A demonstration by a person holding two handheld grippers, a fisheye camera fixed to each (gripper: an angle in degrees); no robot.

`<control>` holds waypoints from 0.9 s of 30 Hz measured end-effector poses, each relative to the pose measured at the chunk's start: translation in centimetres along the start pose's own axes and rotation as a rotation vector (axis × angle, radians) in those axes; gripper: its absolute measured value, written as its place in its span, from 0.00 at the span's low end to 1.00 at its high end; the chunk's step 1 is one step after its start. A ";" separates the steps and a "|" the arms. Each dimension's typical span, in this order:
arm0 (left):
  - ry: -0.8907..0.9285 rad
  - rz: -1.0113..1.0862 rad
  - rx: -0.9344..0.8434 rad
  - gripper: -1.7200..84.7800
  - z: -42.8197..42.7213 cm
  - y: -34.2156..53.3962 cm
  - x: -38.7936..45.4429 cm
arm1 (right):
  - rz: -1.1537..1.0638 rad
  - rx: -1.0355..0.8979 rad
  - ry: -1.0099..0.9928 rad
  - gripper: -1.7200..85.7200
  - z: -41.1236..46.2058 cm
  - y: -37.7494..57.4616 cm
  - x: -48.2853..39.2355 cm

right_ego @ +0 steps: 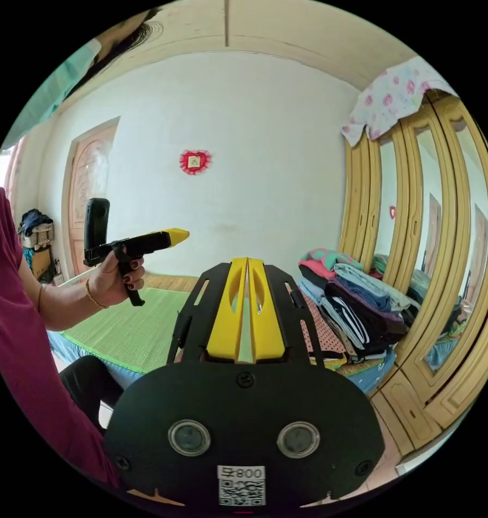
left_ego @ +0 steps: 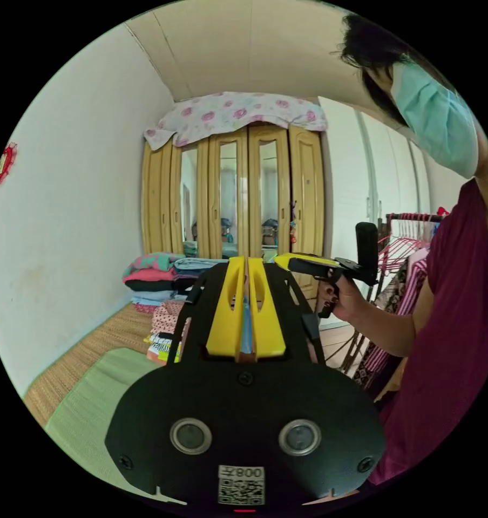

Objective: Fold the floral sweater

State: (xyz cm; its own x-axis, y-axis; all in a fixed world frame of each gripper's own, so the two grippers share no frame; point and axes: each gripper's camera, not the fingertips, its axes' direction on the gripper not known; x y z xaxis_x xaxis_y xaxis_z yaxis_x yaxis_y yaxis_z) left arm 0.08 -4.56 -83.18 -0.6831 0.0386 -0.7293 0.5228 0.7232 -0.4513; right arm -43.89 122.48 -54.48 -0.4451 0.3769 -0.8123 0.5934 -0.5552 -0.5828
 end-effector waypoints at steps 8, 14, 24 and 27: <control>0.093 0.063 0.204 0.03 -8.5 -2.4 7.9 | -0.100 0.064 -0.030 0.02 -5.3 -11.7 -7.1; 0.206 -0.004 0.095 0.12 -7.9 -4.3 10.8 | -0.200 0.087 0.024 0.02 -9.3 -18.4 -12.7; 0.472 0.004 -0.156 0.15 4.7 -6.3 20.3 | -0.165 0.138 0.113 0.11 -19.7 -26.8 -12.5; 0.554 0.021 -0.219 0.13 10.6 -7.6 24.7 | -0.161 0.165 0.128 0.11 -22.7 -28.2 -11.0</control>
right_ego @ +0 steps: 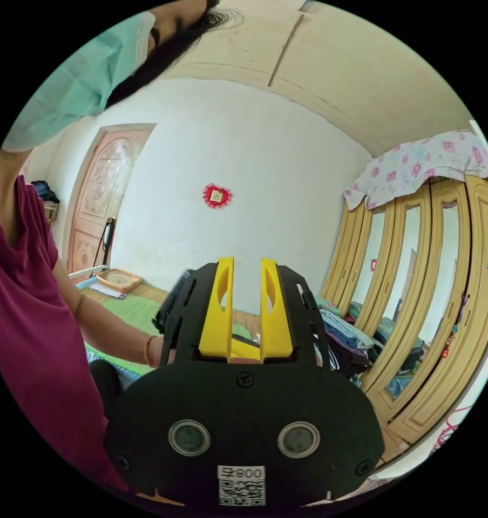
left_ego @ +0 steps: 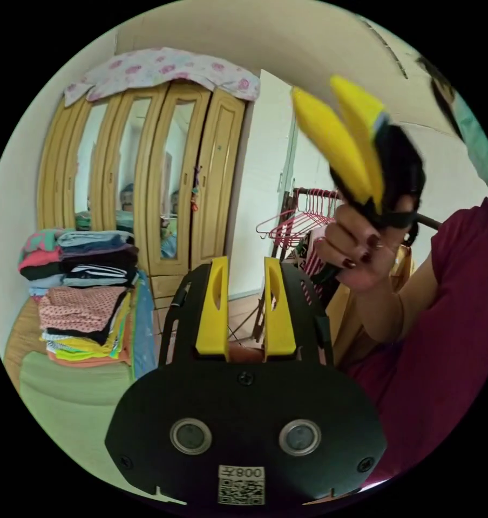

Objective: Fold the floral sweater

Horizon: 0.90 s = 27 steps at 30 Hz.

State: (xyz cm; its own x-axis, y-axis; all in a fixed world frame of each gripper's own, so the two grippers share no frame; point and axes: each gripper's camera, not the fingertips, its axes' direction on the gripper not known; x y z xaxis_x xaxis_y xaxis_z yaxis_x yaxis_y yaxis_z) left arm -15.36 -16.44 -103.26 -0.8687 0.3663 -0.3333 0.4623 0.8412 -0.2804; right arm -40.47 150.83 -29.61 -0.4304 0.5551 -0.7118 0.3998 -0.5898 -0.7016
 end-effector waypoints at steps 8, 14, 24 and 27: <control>0.171 0.187 -0.174 0.12 18.1 -10.0 4.4 | 0.088 0.065 -0.037 0.11 -2.9 -2.6 8.3; 0.270 0.251 -0.261 0.11 28.2 -14.6 6.6 | 0.166 0.089 -0.054 0.11 -4.5 -2.9 15.1; 0.479 0.303 -0.345 0.12 38.4 -17.7 8.6 | 0.263 0.111 -0.062 0.10 -5.9 -3.6 23.8; 0.488 0.314 -0.350 0.12 40.3 -18.2 8.5 | 0.269 0.109 -0.075 0.10 -5.4 -4.0 25.5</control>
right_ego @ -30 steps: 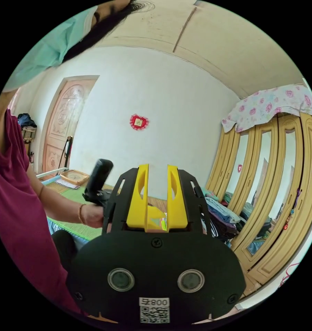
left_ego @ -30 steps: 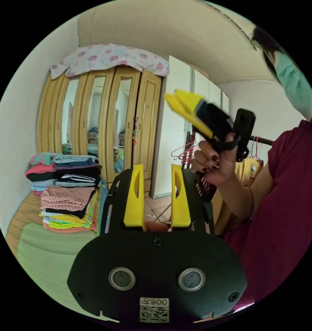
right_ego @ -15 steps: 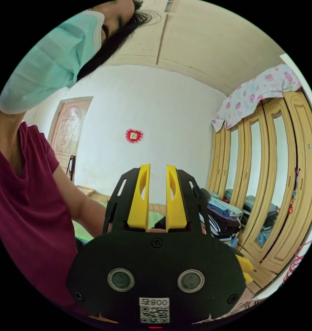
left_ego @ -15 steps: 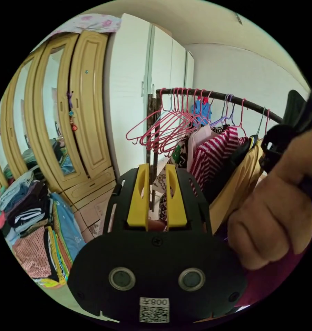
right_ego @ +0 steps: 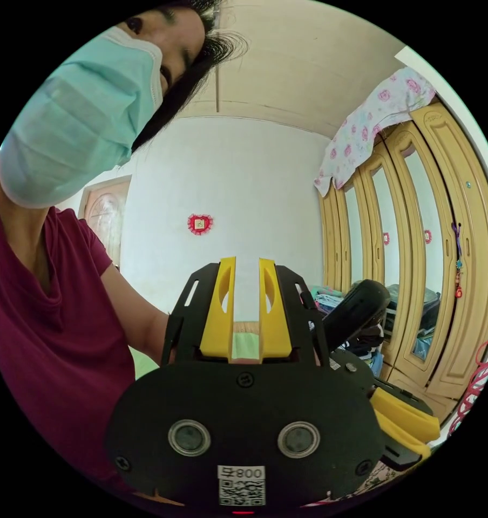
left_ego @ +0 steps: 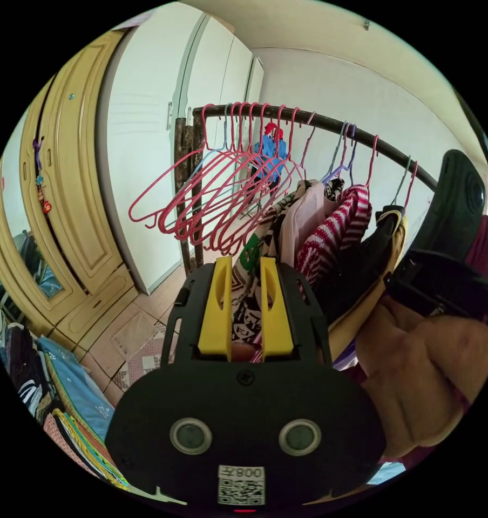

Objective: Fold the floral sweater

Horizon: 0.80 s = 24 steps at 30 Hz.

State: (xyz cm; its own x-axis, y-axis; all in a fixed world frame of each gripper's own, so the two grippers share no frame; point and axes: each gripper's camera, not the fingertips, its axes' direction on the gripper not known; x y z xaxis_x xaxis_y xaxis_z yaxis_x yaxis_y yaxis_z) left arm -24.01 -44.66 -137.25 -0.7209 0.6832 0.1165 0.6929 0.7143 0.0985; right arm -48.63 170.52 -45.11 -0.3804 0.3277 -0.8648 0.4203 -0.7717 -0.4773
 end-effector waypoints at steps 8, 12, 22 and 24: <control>0.058 0.039 -0.033 0.04 2.8 -2.0 -3.0 | 0.023 -0.014 -0.009 0.10 1.2 -1.9 3.6; 0.036 -0.003 -0.007 0.03 2.2 -1.0 -4.7 | 0.049 -0.024 -0.021 0.09 2.1 -2.5 5.5; -0.017 -0.252 0.154 0.02 -2.6 5.2 -11.5 | 0.114 -0.062 -0.052 0.08 4.3 -3.3 8.8; -0.034 -0.311 0.183 0.02 -3.6 6.8 -13.0 | 0.127 -0.065 -0.051 0.08 4.7 -3.6 9.5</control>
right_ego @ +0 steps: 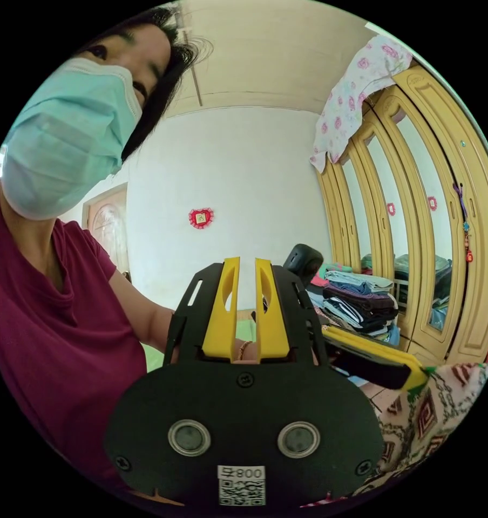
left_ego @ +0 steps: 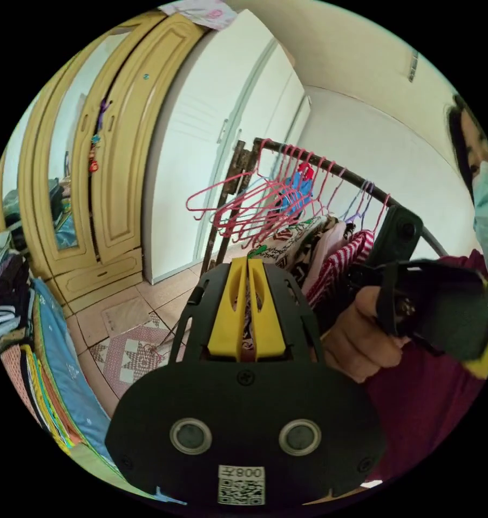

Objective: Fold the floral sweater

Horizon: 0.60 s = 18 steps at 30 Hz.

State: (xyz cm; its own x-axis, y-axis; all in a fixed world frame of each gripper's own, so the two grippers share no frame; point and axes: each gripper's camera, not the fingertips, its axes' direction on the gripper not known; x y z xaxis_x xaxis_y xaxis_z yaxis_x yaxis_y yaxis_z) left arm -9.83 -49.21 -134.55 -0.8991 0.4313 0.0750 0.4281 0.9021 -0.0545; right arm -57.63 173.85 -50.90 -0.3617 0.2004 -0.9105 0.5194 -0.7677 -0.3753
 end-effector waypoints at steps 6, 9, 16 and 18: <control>0.051 -0.170 0.100 0.02 -2.4 3.2 -5.9 | 0.020 -0.009 0.019 0.07 1.2 -0.8 1.1; 0.078 -0.270 0.141 0.02 -2.8 5.3 -8.7 | 0.037 -0.003 0.008 0.07 1.8 -1.2 1.5; 0.099 -0.481 0.222 0.02 -3.3 10.0 -14.4 | 0.044 -0.019 0.010 0.06 3.4 -1.9 1.6; 0.124 -0.512 0.220 0.02 -3.1 10.9 -15.6 | 0.055 -0.017 -0.005 0.06 4.1 -2.1 1.5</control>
State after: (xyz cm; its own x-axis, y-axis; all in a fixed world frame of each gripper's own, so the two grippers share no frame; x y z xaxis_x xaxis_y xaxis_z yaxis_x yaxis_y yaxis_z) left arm 9.11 -46.05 -133.27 -0.9639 -0.0494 0.2616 -0.1004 0.9775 -0.1855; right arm -62.42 173.27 -50.79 -0.3356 0.1551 -0.9291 0.5521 -0.7668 -0.3274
